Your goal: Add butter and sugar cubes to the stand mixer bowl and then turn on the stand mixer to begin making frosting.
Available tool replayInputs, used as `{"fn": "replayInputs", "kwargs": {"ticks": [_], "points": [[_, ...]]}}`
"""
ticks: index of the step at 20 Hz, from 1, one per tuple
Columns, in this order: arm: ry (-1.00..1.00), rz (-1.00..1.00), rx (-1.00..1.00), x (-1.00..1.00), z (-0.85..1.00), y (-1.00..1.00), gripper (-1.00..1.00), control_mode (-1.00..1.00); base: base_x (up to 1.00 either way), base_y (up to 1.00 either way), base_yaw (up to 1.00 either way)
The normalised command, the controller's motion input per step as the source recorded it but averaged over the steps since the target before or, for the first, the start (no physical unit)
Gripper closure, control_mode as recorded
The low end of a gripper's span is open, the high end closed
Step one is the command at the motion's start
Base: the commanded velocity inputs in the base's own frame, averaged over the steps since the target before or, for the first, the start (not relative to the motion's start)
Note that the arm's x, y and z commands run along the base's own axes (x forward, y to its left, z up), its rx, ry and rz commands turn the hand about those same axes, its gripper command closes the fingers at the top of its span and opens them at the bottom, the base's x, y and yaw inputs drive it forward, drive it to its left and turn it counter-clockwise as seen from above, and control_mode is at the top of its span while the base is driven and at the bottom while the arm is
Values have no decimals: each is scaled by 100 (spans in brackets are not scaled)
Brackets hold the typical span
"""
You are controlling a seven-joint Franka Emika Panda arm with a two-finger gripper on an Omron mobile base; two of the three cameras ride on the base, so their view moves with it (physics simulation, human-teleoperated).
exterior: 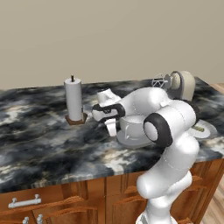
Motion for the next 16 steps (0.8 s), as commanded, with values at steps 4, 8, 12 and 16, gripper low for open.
{"fn": "replayInputs", "kwargs": {"ticks": [4, 8, 12, 16], "points": [[-23, -20, 0, -72, 75, 17, 100, -100, 0, 0, 0], [-22, -16, 0, -70, 70, 42, 100, -100, 0, 0, 0], [-16, -13, 0, -54, 84, 44, 100, -100, 0, 0, 0], [-7, -12, 0, -23, 100, 38, 100, -100, 0, 0, 0]]}}
